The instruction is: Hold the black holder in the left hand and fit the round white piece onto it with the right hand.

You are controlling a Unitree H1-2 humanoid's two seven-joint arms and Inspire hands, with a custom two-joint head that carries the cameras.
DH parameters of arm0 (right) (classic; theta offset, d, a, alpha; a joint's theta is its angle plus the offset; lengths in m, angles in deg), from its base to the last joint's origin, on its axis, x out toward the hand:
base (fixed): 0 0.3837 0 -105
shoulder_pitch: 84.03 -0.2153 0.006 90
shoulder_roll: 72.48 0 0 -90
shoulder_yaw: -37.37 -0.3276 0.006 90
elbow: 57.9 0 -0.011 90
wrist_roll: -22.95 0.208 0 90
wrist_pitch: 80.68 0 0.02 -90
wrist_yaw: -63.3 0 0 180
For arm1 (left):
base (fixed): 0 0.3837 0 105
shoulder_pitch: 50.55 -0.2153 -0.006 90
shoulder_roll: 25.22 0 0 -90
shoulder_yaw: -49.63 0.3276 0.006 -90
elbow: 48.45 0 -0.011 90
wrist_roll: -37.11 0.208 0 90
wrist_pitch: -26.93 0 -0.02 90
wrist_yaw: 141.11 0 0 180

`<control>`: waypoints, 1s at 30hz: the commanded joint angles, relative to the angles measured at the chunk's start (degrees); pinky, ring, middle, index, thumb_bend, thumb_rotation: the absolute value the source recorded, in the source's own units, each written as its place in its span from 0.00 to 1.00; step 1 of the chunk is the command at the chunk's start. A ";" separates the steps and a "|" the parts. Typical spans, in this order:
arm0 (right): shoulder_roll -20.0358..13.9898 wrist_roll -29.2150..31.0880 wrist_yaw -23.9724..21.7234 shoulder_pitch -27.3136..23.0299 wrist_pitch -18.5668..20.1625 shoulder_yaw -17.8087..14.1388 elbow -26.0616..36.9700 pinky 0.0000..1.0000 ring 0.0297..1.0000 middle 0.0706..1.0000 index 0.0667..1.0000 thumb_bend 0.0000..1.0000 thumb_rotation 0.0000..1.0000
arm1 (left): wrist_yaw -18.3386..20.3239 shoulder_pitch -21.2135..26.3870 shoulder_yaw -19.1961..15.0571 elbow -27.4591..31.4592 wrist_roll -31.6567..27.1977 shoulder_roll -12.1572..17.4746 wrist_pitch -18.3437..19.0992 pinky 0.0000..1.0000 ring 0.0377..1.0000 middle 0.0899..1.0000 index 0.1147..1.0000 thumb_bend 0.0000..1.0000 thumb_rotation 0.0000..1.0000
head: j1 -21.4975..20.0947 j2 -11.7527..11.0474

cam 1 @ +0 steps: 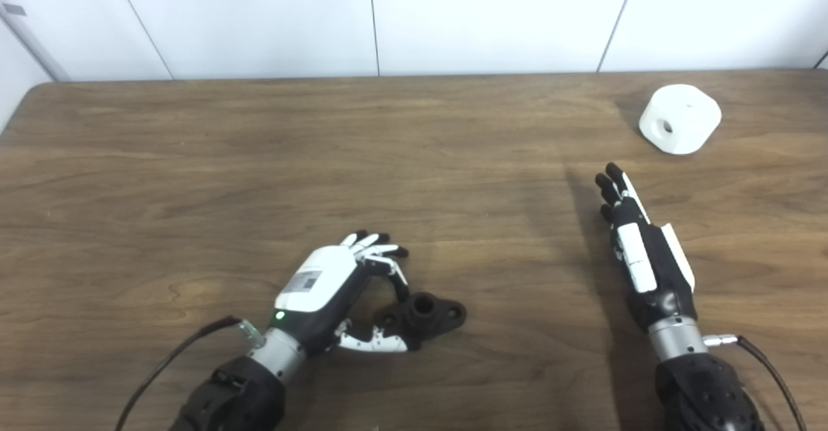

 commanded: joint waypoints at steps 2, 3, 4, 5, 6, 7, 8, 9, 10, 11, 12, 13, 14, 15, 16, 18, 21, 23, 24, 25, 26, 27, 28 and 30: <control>0.12 0.67 -0.32 -0.64 -0.42 -0.42 2.75 1.00 1.00 0.96 0.99 0.63 0.94 | -0.89 -1.52 2.11 -1.17 0.80 -0.81 -3.82 1.00 0.93 0.81 0.42 0.51 0.06 | -0.50 0.13; 0.08 0.50 -0.23 -0.57 -0.31 -0.41 2.91 1.00 1.00 0.96 0.98 0.63 0.94 | -1.34 -1.72 2.28 -1.51 0.96 -1.10 -4.40 1.00 0.93 0.80 0.42 0.51 0.06 | -0.65 0.16; 0.00 0.34 -0.18 -0.50 -0.21 -0.40 3.06 1.00 1.00 0.96 0.98 0.63 0.94 | -1.65 -1.89 2.39 -1.73 1.13 -1.38 -4.79 1.00 0.93 0.80 0.42 0.51 0.06 | -0.87 0.32; -0.09 0.15 -0.15 -0.47 -0.04 -0.38 3.23 1.00 1.00 0.96 0.98 0.63 0.94 | -1.81 -2.02 2.41 -1.83 1.31 -1.68 -4.94 1.00 0.93 0.80 0.42 0.51 0.06 | -0.94 0.36; -0.17 0.05 -0.15 -0.45 0.20 -0.39 3.40 1.00 1.00 0.96 0.98 0.64 0.95 | -2.03 -2.13 2.38 -1.98 1.49 -1.92 -5.22 1.00 0.93 0.80 0.42 0.51 0.06 | -1.00 0.37; -0.24 0.09 -0.17 -0.46 0.36 -0.45 3.50 1.00 1.00 0.96 0.98 0.64 0.95 | -2.25 -2.22 2.36 -2.16 1.74 -2.13 -5.52 1.00 0.93 0.80 0.42 0.51 0.06 | -1.01 0.40; -0.23 0.31 -0.17 -0.47 0.63 -0.57 3.63 1.00 1.00 0.96 0.99 0.64 0.95 | -2.56 -2.32 2.27 -2.40 1.88 -2.32 -5.83 1.00 0.92 0.80 0.42 0.51 0.06 | -1.07 0.44; -0.28 0.29 -0.17 -0.48 0.77 -0.62 3.72 1.00 1.00 0.96 0.98 0.64 0.94 | -2.71 -2.39 2.19 -2.54 2.10 -2.43 -6.01 1.00 0.92 0.80 0.42 0.51 0.06 | -1.12 0.44; -0.39 0.00 -0.12 -0.48 0.78 -0.62 3.77 1.00 1.00 0.96 0.99 0.63 0.94 | -2.85 -2.45 2.10 -2.66 2.20 -2.50 -6.19 1.00 0.92 0.80 0.42 0.51 0.06 | -1.24 0.40; -0.36 -0.33 0.07 -0.48 1.13 -0.70 3.89 1.00 1.00 0.96 0.99 0.63 0.95 | -3.02 -2.49 2.00 -2.75 2.19 -2.55 -6.38 1.00 0.92 0.80 0.42 0.51 0.06 | -1.50 0.35; -0.42 -0.62 0.12 -0.50 1.01 -0.70 3.92 1.00 1.00 0.96 0.99 0.64 0.95 | -3.04 -2.49 1.89 -2.70 2.21 -2.52 -6.40 1.00 0.92 0.80 0.42 0.51 0.06 | -1.65 0.31; -0.46 -0.78 0.16 -0.49 0.80 -0.79 3.86 1.00 1.00 0.96 0.99 0.63 0.96 | -3.26 -2.49 1.80 -2.73 2.37 -2.47 -6.54 1.00 0.92 0.80 0.42 0.51 0.06 | -2.07 0.17; -0.45 -0.87 0.18 -0.47 0.56 -0.91 3.79 1.00 1.00 0.96 0.99 0.63 0.96 | -3.53 -2.50 1.72 -2.80 2.49 -2.44 -6.70 1.00 0.92 0.80 0.42 0.51 0.06 | -2.36 0.08; -0.40 -0.89 0.22 -0.45 0.31 -1.05 3.80 1.00 1.00 0.96 0.98 0.63 0.96 | -3.76 -2.50 1.61 -2.84 2.63 -2.39 -6.82 1.00 0.92 0.80 0.42 0.51 0.06 | -2.54 0.01; -0.36 -1.13 0.34 -0.44 0.09 -1.20 3.90 1.00 1.00 0.96 0.98 0.63 0.96 | -4.09 -2.53 1.45 -2.93 2.80 -2.40 -6.97 1.00 0.92 0.79 0.42 0.51 0.06 | -2.87 -0.14; -0.28 -1.49 0.52 -0.44 0.05 -1.51 4.35 1.00 1.00 0.96 0.98 0.62 0.97 | -4.43 -2.60 1.14 -3.04 2.97 -2.32 -7.22 1.00 0.91 0.79 0.42 0.52 0.06 | -4.30 -0.92; -0.36 -1.35 0.60 -0.55 0.05 -2.27 5.17 1.00 1.00 0.96 0.98 0.62 0.96 | -4.44 -2.84 0.67 -3.07 2.98 -2.15 -7.40 1.00 0.92 0.79 0.42 0.51 0.06 | -4.99 -1.32; -0.45 -1.11 0.49 -0.58 0.03 -2.72 5.60 1.00 1.00 0.97 0.98 0.64 0.94 | -4.64 -3.06 0.46 -3.27 2.88 -2.16 -7.71 1.00 0.91 0.79 0.42 0.51 0.06 | -6.00 -1.91; -0.57 -1.08 0.46 -0.67 0.12 -3.00 5.87 1.00 1.00 0.97 0.98 0.64 0.94 | -4.77 -3.23 0.34 -3.37 2.74 -2.19 -7.82 1.00 0.91 0.79 0.42 0.51 0.06 | -6.00 -1.91; -0.67 -1.15 0.48 -0.79 0.33 -3.30 6.18 1.00 1.00 0.97 0.99 0.64 0.93 | -4.88 -3.37 0.23 -3.46 2.63 -2.22 -7.91 1.00 0.91 0.79 0.42 0.52 0.06 | -6.00 -1.91; -0.73 -0.77 0.48 -1.07 0.54 -3.76 6.57 1.00 1.00 0.97 0.99 0.63 0.91 | -4.96 -3.47 0.11 -3.53 2.55 -2.21 -8.00 1.00 0.91 0.79 0.42 0.52 0.06 | -6.00 -1.91; -0.85 -0.34 0.46 -1.41 0.83 -4.24 7.01 1.00 1.00 0.97 0.99 0.62 0.87 | -4.98 -3.55 0.02 -3.63 2.65 -2.20 -8.00 1.00 0.91 0.79 0.42 0.52 0.06 | -7.05 -2.60; -0.99 0.00 0.46 -1.80 1.03 -4.69 7.42 1.00 1.00 0.98 0.98 0.61 0.79 | -4.90 -3.60 -0.09 -3.67 2.79 -2.20 -7.92 1.00 0.91 0.79 0.42 0.52 0.06 | -7.05 -2.60; -1.64 -0.48 0.57 -2.79 1.74 -5.54 8.09 1.00 1.00 0.98 0.99 0.60 0.72 | -4.82 -3.72 -0.33 -3.83 3.00 -2.19 -7.93 1.00 0.91 0.79 0.42 0.52 0.06 | -7.97 -3.17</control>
